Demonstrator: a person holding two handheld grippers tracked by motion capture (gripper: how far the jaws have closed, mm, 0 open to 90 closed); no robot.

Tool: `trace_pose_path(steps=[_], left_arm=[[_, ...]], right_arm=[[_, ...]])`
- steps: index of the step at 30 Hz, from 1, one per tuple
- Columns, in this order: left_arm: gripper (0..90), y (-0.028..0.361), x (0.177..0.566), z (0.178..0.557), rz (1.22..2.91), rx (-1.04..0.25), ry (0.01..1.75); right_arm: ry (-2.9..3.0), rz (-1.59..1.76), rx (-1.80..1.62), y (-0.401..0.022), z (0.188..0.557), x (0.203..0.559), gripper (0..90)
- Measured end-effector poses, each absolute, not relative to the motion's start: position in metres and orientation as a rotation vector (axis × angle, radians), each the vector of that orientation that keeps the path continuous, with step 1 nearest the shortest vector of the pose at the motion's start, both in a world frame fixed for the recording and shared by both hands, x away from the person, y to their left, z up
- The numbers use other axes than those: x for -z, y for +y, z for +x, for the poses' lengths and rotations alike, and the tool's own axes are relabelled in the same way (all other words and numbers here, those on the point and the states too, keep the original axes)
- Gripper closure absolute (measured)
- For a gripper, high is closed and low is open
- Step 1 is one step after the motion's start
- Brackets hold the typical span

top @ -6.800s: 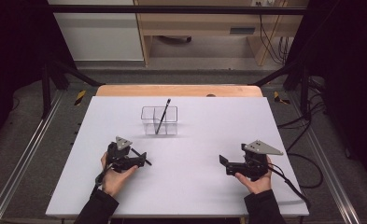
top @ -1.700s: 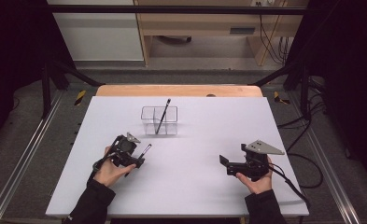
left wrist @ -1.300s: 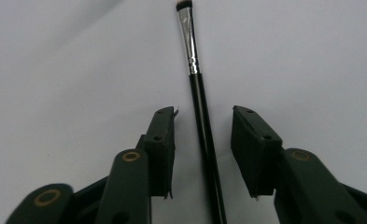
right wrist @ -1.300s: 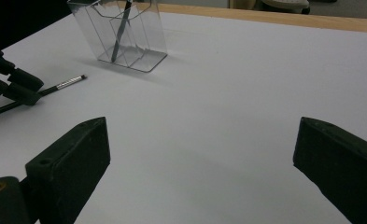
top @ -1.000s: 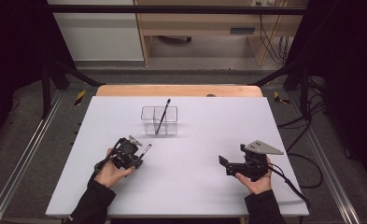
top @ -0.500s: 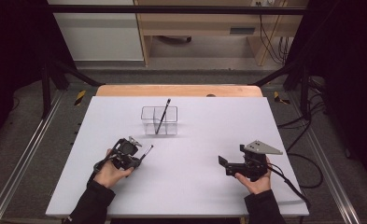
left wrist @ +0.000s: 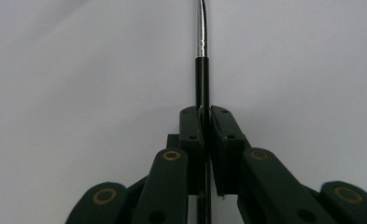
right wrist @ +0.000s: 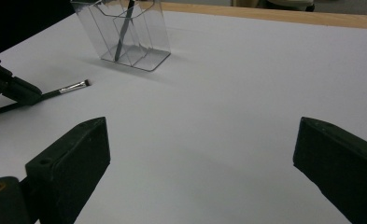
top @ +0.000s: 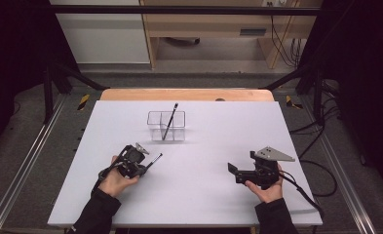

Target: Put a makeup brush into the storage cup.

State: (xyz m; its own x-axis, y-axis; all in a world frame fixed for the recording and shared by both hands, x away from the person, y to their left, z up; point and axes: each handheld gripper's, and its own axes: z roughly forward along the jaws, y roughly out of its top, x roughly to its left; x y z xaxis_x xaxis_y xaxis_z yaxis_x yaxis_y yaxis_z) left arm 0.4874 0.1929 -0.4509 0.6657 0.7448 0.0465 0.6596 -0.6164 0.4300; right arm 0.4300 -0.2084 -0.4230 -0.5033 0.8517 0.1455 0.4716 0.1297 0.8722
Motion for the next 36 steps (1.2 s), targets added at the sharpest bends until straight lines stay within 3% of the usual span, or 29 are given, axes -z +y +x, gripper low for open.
trace_pose_path(steps=[36], left_arm=[[83.4, 0.185, 0.404, 0.449, 2.224, -0.492, 0.932]], right_arm=[[2.023, 1.251, -1.379, -0.204, 0.427, 0.417, 4.4]])
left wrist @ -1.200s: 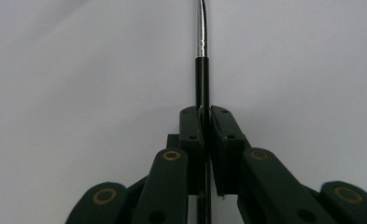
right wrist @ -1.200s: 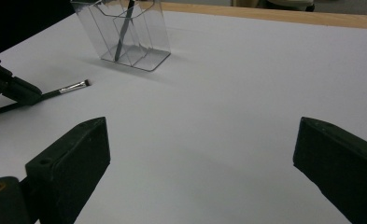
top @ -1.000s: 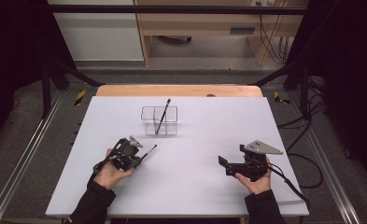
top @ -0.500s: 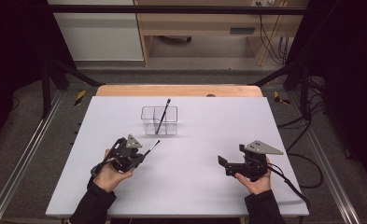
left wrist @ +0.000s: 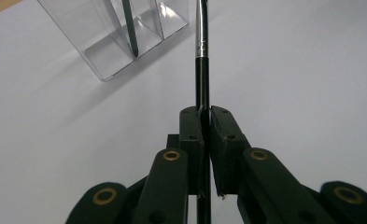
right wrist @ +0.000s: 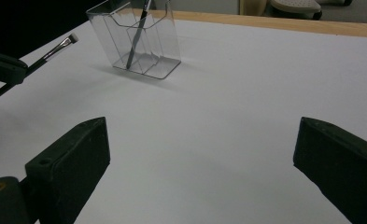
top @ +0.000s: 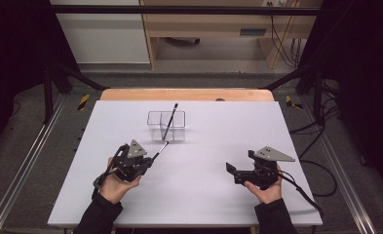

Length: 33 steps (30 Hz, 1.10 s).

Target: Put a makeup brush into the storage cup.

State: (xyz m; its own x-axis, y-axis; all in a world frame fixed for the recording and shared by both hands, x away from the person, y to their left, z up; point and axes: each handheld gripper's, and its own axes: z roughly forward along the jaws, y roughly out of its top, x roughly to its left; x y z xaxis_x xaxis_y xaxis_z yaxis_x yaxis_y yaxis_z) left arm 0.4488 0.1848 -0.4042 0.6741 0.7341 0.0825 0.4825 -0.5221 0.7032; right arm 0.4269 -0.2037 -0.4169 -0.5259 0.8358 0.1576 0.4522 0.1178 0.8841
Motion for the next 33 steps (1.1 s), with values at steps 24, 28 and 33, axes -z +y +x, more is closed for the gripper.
trace_pose_path(steps=[24, 28, 33], left_arm=[[83.4, 0.174, 0.397, 0.436, 2.106, -0.531, 0.857], [83.5, 0.171, 0.396, 0.433, 2.088, -0.537, 0.845], [83.4, 0.169, 0.397, 0.432, 2.076, -0.534, 0.839]], right_arm=[[2.012, 1.211, -1.5, -0.181, 0.427, 0.407, 5.2], [2.014, 1.198, -1.53, -0.176, 0.427, 0.404, 5.3], [2.01, 1.191, -1.562, -0.168, 0.429, 0.401, 5.4]])
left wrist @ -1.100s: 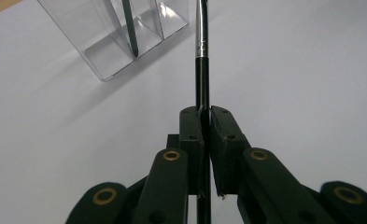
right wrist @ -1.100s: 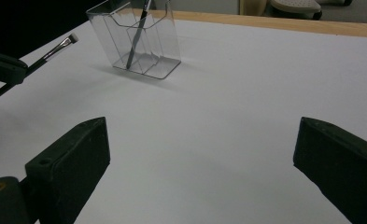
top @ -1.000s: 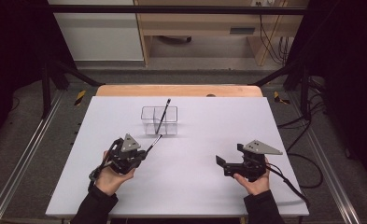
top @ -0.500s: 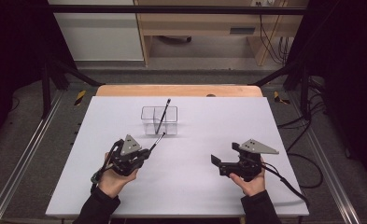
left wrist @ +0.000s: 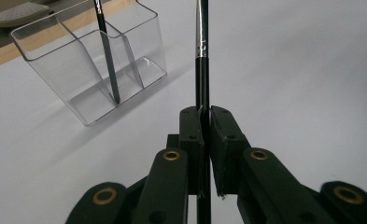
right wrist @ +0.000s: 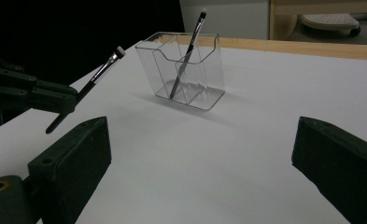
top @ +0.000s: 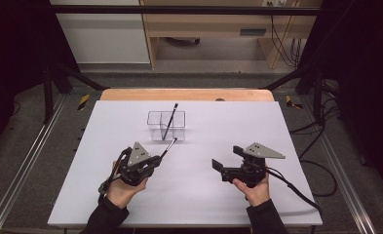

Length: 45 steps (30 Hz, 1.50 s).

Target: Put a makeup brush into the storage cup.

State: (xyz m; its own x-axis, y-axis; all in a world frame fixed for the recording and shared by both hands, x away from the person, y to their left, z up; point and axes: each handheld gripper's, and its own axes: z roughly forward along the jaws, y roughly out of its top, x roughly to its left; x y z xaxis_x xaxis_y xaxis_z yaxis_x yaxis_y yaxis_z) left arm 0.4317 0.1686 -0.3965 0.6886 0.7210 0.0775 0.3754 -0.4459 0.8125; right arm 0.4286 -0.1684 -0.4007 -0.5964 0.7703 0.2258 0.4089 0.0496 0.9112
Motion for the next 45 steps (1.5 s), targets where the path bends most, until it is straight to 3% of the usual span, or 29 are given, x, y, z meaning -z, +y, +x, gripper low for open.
trace_pose_path(steps=[25, 45], left_arm=[[83.4, 0.159, 0.394, 0.428, 1.965, -0.572, 0.813], [83.4, 0.141, 0.394, 0.424, 1.927, -0.582, 0.783]], right_arm=[[1.978, 1.173, -1.731, -0.111, 0.441, 0.383, 9.8], [1.94, 1.266, -1.778, -0.08, 0.455, 0.391, 20.2]])
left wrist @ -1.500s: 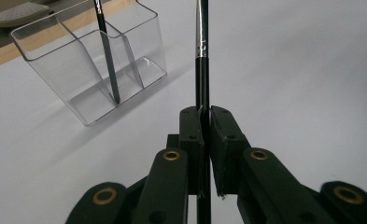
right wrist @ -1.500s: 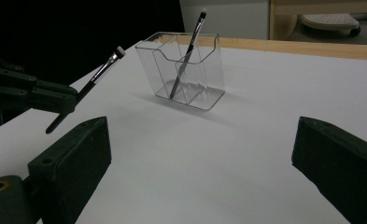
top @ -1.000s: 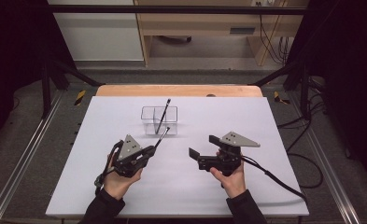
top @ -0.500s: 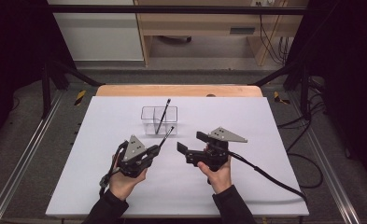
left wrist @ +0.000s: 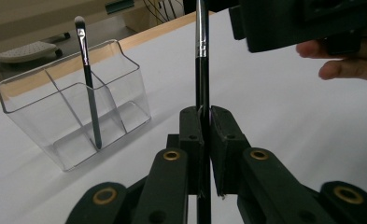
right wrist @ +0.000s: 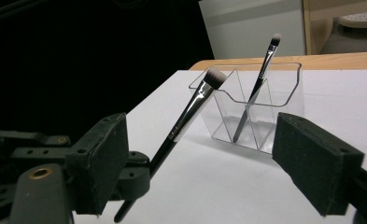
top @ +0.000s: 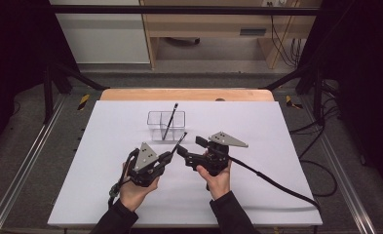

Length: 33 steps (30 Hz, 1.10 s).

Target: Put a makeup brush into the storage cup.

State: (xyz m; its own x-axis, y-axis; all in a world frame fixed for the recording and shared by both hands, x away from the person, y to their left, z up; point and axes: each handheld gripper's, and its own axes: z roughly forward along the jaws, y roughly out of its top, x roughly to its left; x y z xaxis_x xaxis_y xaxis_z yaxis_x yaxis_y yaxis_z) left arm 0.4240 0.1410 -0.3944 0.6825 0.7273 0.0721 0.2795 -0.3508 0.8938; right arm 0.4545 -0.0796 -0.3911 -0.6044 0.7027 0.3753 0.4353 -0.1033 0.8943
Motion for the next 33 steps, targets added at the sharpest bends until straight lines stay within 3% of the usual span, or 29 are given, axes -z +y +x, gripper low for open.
trace_pose_path(steps=[14, 33], left_arm=[[83.4, 0.134, 0.3975, 0.4187, 1.931, -0.587, 0.769], [83.4, 0.1315, 0.4001, 0.4165, 1.927, -0.589, 0.78]], right_arm=[[1.908, 1.334, -1.835, -0.0744, 0.457, 0.3966, 36.1], [1.911, 1.422, -1.897, -0.0719, 0.4597, 0.3991, 69.8]])
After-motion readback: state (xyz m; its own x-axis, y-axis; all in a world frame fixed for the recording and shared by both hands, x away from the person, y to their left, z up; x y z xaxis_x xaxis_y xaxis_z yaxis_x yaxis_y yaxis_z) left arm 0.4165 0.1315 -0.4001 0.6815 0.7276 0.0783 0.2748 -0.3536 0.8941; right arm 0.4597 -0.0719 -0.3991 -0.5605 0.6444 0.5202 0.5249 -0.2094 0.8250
